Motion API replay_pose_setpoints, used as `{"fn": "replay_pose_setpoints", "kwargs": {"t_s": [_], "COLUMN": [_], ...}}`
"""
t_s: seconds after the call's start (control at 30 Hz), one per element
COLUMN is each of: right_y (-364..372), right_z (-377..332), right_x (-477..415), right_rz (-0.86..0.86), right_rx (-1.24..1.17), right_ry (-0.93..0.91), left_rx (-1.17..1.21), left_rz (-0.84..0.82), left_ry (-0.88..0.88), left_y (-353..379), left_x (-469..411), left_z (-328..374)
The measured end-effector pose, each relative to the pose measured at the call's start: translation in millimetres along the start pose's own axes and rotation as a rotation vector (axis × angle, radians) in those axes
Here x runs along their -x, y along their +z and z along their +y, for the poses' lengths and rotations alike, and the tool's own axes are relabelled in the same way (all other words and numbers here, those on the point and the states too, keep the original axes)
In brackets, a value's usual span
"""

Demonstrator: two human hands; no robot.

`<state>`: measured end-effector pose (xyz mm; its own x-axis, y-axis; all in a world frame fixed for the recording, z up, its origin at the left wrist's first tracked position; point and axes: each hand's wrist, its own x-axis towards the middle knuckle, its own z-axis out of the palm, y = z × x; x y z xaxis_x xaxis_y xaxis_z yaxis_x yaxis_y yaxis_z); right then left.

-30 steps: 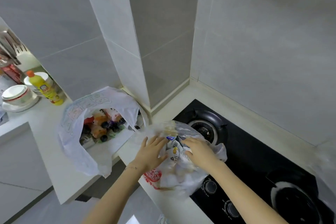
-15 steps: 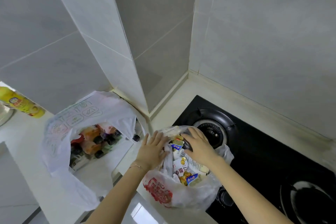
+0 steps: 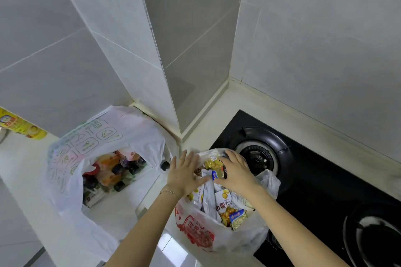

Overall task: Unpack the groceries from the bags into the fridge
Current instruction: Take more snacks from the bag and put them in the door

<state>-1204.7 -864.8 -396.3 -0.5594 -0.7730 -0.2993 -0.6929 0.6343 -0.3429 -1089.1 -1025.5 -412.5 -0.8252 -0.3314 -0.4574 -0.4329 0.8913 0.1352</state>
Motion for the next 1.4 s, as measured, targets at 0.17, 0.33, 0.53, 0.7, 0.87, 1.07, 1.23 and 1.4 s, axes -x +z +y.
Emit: {"fn": "replay_pose_setpoints", "kwargs": {"t_s": [0.17, 0.33, 0.53, 0.7, 0.87, 1.07, 1.23, 1.4], "right_y": [6, 9, 13, 20, -7, -7, -4, 9], "right_z": [-3, -4, 0, -6, -14, -38, -29, -14], "right_x": [-1, 2, 7, 15, 18, 40, 36, 13], "right_rz": [0.048, 0.099, 0.057, 0.325, 0.342, 0.232, 0.211, 0.237], "right_rx": [-0.009, -0.042, -0.048, -0.138, -0.35, -0.567, -0.588, -0.271], "right_ry": [0.037, 0.063, 0.033, -0.037, -0.101, -0.165, -0.045, 0.097], "left_rx": [0.021, 0.205, 0.467, 0.565, 0.869, 1.353, 1.393, 1.179], "left_rz": [0.001, 0.213, 0.577, 0.476, 0.162, 0.148, 0.154, 0.247], "left_ry": [-0.007, 0.073, 0.185, 0.106, -0.05, -0.202, -0.187, -0.125], "left_y": [2, 2, 3, 8, -5, -13, -11, -5], "left_x": [2, 19, 31, 41, 57, 60, 69, 75], "left_z": [-1, 3, 17, 25, 36, 41, 33, 23]}}
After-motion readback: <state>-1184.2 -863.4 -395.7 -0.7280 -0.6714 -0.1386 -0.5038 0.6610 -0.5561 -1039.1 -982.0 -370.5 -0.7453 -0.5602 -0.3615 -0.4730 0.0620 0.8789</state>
